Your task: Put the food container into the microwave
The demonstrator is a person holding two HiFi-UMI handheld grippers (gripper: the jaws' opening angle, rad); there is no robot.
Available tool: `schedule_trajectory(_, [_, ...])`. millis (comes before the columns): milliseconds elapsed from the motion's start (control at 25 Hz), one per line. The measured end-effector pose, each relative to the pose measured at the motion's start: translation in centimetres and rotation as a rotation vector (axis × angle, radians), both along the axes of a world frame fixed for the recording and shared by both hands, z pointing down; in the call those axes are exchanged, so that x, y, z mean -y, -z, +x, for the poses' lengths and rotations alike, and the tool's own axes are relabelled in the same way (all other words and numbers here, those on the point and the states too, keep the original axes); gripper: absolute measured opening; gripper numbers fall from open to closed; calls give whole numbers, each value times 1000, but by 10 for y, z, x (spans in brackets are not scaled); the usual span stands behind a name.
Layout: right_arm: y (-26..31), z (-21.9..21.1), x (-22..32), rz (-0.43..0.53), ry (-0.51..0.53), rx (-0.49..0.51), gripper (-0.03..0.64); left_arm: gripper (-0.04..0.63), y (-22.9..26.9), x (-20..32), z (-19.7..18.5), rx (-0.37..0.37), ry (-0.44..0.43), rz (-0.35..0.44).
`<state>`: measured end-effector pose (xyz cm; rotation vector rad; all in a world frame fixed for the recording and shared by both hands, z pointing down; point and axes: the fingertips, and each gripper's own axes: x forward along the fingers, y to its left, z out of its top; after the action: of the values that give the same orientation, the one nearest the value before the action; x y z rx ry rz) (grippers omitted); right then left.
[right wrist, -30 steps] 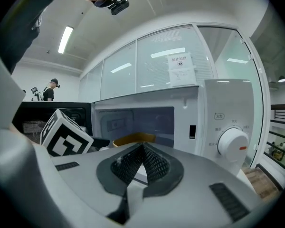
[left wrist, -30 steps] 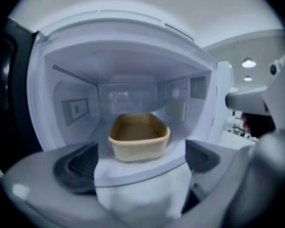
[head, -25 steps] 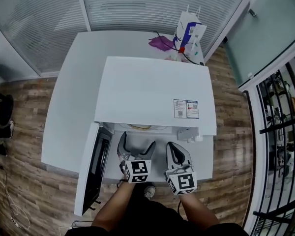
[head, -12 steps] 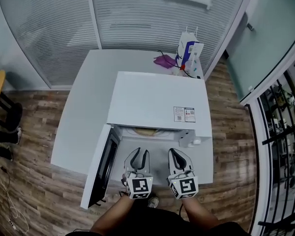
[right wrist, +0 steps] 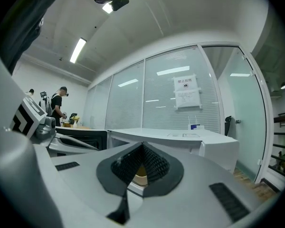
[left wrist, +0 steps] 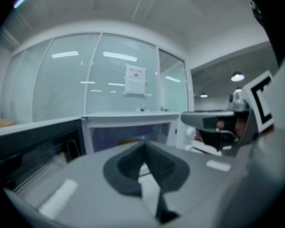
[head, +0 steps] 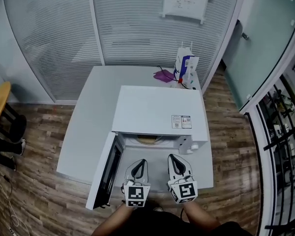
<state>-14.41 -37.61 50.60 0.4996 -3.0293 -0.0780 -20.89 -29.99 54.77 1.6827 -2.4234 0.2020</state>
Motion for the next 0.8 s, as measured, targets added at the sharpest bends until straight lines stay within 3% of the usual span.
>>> schedule_trajectory(360, [20,13,0,34,-33,20,-2,5,21,-3,2,36,-6,25])
schedule_trajectory(800, [33,14,-5,43,-31,48,-2,5,35,-9,1,29,1,53])
